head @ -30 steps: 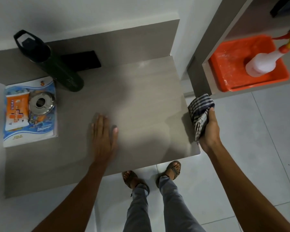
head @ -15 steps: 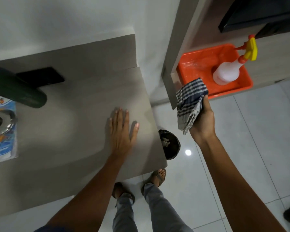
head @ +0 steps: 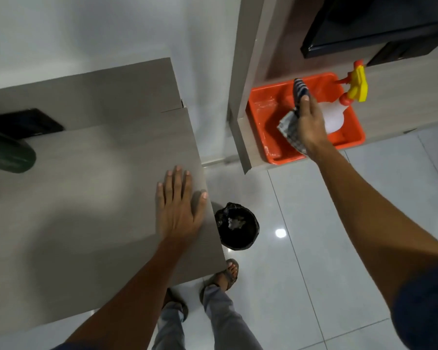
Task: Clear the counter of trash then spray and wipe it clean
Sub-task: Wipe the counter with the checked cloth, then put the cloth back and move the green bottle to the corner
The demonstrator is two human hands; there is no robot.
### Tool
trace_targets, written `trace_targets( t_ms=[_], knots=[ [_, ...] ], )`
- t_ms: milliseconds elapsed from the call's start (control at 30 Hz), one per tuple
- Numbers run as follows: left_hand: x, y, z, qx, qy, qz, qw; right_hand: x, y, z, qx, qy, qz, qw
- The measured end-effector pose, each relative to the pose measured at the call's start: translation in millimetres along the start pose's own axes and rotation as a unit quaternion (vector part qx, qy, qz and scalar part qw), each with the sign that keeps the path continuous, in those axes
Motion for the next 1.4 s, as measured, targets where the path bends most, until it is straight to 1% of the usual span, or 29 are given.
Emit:
trace_targets(
  t_ms=[67, 133, 200, 300, 400, 567, 733, 800, 900, 967, 1033, 1133, 1267, 1400],
  knots=[
    [1, 2, 0, 0.002, 0.003, -0.002, 1.000, 10, -22, 2, -0.104, 0.058, -0.069, 0.990],
    [0, 4, 1, 0.002, -0.002, 0.001, 1.000, 17, -43, 13, -0.238, 0.114, -0.122, 0.957],
    [0, 5, 1, -0.008, -0.005, 0.007, 1.000, 21, -54, 31, -0.332, 0.123, -0.137, 0.925],
    [0, 5, 0, -0.015, -0.002, 0.008, 1.000, 23, -59, 48, -0.400, 0.137, -0.146, 0.894],
    [0, 4, 0, -0.015, -0.002, 0.005, 1.000, 26, -61, 55, -0.432, 0.155, -0.171, 0.872],
    [0, 3, -1, -0.011, -0.002, -0.004, 1.000, 24, -59, 59, -0.434, 0.147, -0.202, 0.866],
    [0, 2, -2, -0.003, -0.006, -0.008, 1.000, 20, -56, 49, -0.411, 0.129, -0.198, 0.880],
    [0, 2, -3, -0.015, 0.001, -0.005, 1.000, 13, -53, 40, -0.393, 0.137, -0.172, 0.893],
    [-1, 3, -5, -0.065, 0.003, -0.001, 0.998, -2, -50, 19, -0.356, 0.157, -0.109, 0.915],
    [-2, 6, -7, -0.093, 0.003, 0.004, 0.996, -19, -52, 5, -0.331, 0.173, -0.073, 0.925],
    [0, 12, -12, -0.118, 0.022, 0.012, 0.993, -38, -59, -11, -0.309, 0.192, -0.055, 0.930],
    [0, 29, -23, -0.156, 0.043, 0.021, 0.987, -68, -82, -30, -0.292, 0.218, -0.060, 0.929],
    [-6, 58, -52, -0.173, 0.047, 0.036, 0.983, -101, -120, -52, -0.271, 0.220, -0.085, 0.933],
    [-19, 83, -94, -0.163, 0.050, 0.053, 0.984, -131, -157, -76, -0.260, 0.222, -0.107, 0.934]
  ],
)
Point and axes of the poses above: each hand's wrist, its own x-axis towards the middle knuckle, its own y-axis out of the back of the hand, z = x × y, the point moved 8 cm from there along x, towards the middle knuckle, and after that the axes turned 6 degrees about -x, right-handed, at the moved point
